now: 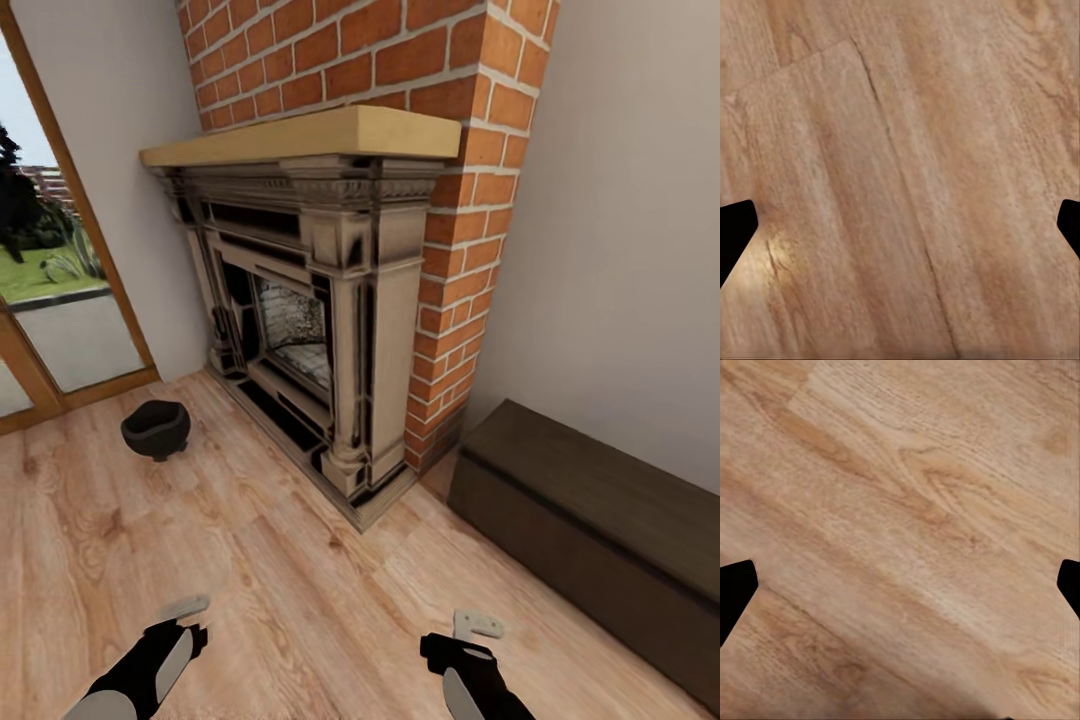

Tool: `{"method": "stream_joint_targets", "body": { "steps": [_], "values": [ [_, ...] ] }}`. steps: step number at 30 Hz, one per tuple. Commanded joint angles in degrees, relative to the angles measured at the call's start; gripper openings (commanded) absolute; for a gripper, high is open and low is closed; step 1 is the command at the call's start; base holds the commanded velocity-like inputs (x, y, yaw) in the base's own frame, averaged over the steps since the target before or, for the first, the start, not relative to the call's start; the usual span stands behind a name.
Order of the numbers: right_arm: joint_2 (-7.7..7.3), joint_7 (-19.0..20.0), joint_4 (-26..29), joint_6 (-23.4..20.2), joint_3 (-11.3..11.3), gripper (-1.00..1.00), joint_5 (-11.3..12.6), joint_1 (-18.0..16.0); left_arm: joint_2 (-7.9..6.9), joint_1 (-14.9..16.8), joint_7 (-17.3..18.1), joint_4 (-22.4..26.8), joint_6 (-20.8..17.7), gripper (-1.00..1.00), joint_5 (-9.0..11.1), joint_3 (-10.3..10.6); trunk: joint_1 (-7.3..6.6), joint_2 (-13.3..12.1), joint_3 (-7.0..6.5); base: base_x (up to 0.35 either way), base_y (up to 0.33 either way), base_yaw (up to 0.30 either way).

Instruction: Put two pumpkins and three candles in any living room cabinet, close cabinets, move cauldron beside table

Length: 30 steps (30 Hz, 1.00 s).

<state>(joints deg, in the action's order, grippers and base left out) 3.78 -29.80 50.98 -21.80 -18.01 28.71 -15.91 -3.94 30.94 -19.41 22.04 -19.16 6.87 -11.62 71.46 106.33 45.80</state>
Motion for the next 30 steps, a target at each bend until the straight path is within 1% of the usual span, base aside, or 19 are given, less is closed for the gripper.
{"method": "stream_joint_targets", "body": {
  "steps": [1, 11, 18, 30],
  "values": [
    [0.00, 0.0, -0.1, 0.0, 0.0, 1.00, 0.0, 0.0, -0.01, 0.0, 0.0, 0.0, 0.0, 1.00, 0.0, 0.0, 0.00, 0.0, 0.05, 0.000, 0.000, 0.247],
    [0.03, 0.0, -0.5, 0.2, -0.1, 1.00, 0.0, 0.0, -0.09, 0.0, 0.0, -0.1, 0.1, 1.00, 0.1, -0.1, 0.00, 0.0, 0.58, 0.000, 0.000, 0.246],
    [0.13, 0.0, -1.7, 0.2, -0.1, 1.00, -0.1, 0.0, -0.07, 0.0, 0.0, -0.3, 1.7, 1.00, 0.2, -0.1, 0.00, 0.0, 0.95, -0.019, 0.002, 0.244],
    [0.22, 0.0, -1.8, 0.2, -0.1, 1.00, -0.2, 0.0, -0.03, 0.0, 0.0, -0.4, 1.8, 1.00, 0.1, -0.1, 0.00, 0.0, 1.60, -0.043, 0.021, 0.243]
  ]
}}
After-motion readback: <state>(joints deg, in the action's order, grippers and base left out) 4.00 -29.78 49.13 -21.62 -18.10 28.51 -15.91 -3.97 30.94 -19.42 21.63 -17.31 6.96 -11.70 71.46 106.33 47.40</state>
